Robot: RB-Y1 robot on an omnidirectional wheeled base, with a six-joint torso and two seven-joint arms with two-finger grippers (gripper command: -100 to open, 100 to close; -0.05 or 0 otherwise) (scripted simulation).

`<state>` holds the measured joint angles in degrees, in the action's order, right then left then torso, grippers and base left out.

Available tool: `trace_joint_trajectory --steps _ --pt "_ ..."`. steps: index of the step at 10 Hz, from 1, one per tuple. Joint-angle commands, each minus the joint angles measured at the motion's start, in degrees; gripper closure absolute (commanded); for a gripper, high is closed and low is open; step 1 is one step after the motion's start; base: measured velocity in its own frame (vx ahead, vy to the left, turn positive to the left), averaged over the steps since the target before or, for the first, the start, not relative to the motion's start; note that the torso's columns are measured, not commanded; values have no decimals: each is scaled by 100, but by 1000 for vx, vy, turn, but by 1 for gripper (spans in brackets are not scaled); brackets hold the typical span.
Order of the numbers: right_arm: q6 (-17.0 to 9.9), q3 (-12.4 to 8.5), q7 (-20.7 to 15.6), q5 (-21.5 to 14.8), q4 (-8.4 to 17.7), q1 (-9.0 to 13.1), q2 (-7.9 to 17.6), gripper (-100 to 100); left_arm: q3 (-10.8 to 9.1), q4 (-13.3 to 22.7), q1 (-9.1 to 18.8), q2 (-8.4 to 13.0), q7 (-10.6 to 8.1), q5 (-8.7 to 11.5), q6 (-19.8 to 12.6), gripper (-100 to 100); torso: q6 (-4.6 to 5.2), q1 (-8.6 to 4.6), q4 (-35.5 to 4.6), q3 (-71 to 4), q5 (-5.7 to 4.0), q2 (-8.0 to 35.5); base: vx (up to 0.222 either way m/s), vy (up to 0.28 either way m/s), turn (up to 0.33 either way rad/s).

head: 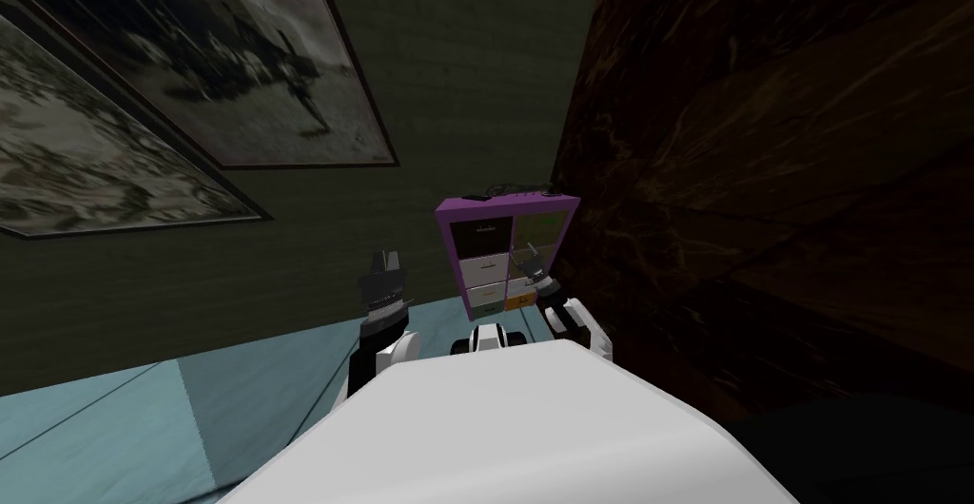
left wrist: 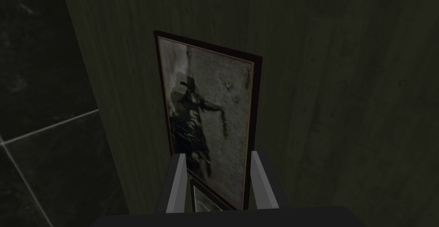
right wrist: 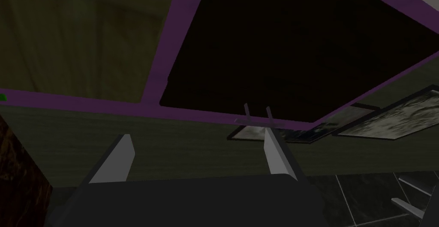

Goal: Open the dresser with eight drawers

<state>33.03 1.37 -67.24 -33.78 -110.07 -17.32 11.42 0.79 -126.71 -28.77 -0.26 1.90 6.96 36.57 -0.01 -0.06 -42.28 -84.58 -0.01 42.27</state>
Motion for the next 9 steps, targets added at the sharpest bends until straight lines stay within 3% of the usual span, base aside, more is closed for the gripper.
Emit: trace_joint_trajectory --steps 1,2,4,5,7,8,9 --pt "-11 -1 -451 -211 162 56 28 -100 0 0 0 0 0 0 0 0 3 7 0 1 1 2 -20 51 -63" --pt "-15 -1 -626 -404 326 108 47 -100 0 0 0 0 0 0 0 0 0 9 -1 2 2 4 -28 70 -115" --pt "-15 -1 -886 -404 326 108 47 -100 0 0 0 0 0 0 0 0 0 8 0 1 2 1 -9 42 -22" --pt "-13 -2 -1090 -585 492 159 63 -100 0 0 0 0 0 0 0 0 0 -5 1 -3 -1 -4 -2 43 -100" --pt "-13 -2 -1294 -585 492 159 63 -100 0 0 0 0 0 0 0 0 0 7 0 0 2 0 -4 33 -28" --pt "-6 -3 -1527 -754 660 209 75 -100 0 0 0 0 0 0 0 0 0 1 0 1 0 2 6 34 -115" --pt "-6 -3 -1660 -754 660 209 75 -100 0 0 -1 0 0 0 0 0 3 5 0 0 1 0 -2 38 -53"
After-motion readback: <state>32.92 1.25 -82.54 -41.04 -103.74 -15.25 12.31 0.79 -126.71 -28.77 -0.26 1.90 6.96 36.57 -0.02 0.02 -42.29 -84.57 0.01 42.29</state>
